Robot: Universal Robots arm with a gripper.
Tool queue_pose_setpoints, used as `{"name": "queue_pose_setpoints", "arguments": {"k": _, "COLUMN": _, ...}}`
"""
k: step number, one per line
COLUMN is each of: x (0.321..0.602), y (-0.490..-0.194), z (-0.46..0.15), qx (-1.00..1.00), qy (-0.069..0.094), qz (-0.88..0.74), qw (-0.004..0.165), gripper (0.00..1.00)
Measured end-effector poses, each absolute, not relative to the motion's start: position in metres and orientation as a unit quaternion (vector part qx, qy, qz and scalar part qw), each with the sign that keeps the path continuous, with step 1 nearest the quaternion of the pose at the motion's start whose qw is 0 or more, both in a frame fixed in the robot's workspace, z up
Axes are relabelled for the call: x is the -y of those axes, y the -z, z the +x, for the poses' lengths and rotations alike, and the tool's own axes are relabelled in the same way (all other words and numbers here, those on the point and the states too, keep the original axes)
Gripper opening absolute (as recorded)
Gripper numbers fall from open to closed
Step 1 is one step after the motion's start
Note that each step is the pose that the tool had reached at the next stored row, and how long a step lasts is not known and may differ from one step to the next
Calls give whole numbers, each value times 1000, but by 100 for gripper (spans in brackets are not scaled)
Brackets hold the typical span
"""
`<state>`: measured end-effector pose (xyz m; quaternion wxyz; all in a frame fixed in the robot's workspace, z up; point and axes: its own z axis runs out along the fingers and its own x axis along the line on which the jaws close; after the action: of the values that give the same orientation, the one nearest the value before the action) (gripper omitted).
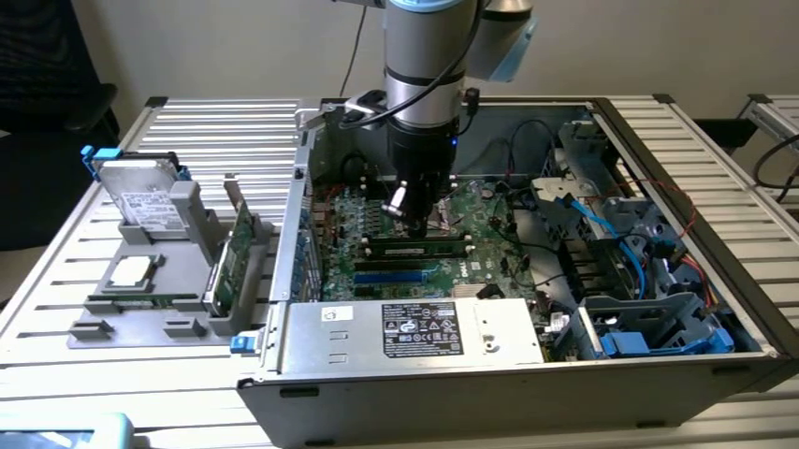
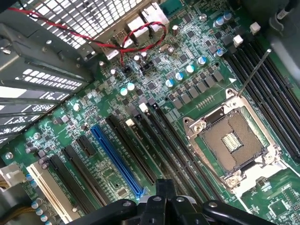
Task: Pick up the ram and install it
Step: 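Press down the ram until it locks into place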
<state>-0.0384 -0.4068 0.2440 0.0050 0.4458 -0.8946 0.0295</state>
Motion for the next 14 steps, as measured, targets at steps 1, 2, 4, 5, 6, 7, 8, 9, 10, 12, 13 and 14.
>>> {"name": "queue_pose_setpoints", "arguments": {"k": 1, "x": 407, "y": -244, "z": -38, "qx": 898, "qy": -29, "qz": 440, "qw": 5, "gripper": 11}}
{"name": "queue_pose_setpoints", "arguments": {"k": 2, "x": 407, "y": -244, "z": -38, "qx": 900, "qy": -29, "qz": 434, "qw": 5, "gripper": 11}}
{"name": "queue_pose_setpoints", "arguments": {"k": 4, "x": 407, "y": -244, "z": -38, "qx": 906, "qy": -29, "qz": 422, "qw": 6, "gripper": 11}}
{"name": "queue_pose_setpoints", "arguments": {"k": 5, "x": 407, "y": -244, "z": -38, "qx": 909, "qy": -29, "qz": 416, "qw": 6, "gripper": 11}}
{"name": "queue_pose_setpoints", "arguments": {"k": 6, "x": 407, "y": -244, "z": -38, "qx": 911, "qy": -29, "qz": 410, "qw": 6, "gripper": 11}}
{"name": "queue_pose_setpoints", "arguments": {"k": 7, "x": 407, "y": -244, "z": -38, "qx": 914, "qy": -30, "qz": 405, "qw": 6, "gripper": 11}}
{"name": "queue_pose_setpoints", "arguments": {"k": 8, "x": 407, "y": -244, "z": -38, "qx": 917, "qy": -30, "qz": 399, "qw": 6, "gripper": 11}}
{"name": "queue_pose_setpoints", "arguments": {"k": 9, "x": 407, "y": -244, "z": -38, "qx": 919, "qy": -30, "qz": 393, "qw": 6, "gripper": 11}}
{"name": "queue_pose_setpoints", "arguments": {"k": 10, "x": 407, "y": -244, "z": -38, "qx": 921, "qy": -30, "qz": 388, "qw": 6, "gripper": 11}}
{"name": "queue_pose_setpoints", "arguments": {"k": 12, "x": 407, "y": -244, "z": -38, "qx": 926, "qy": -30, "qz": 376, "qw": 6, "gripper": 11}}
{"name": "queue_pose_setpoints", "arguments": {"k": 13, "x": 407, "y": -244, "z": -38, "qx": 929, "qy": -30, "qz": 370, "qw": 6, "gripper": 11}}
{"name": "queue_pose_setpoints", "arguments": {"k": 14, "x": 407, "y": -244, "z": -38, "qx": 931, "qy": -30, "qz": 364, "qw": 6, "gripper": 11}}
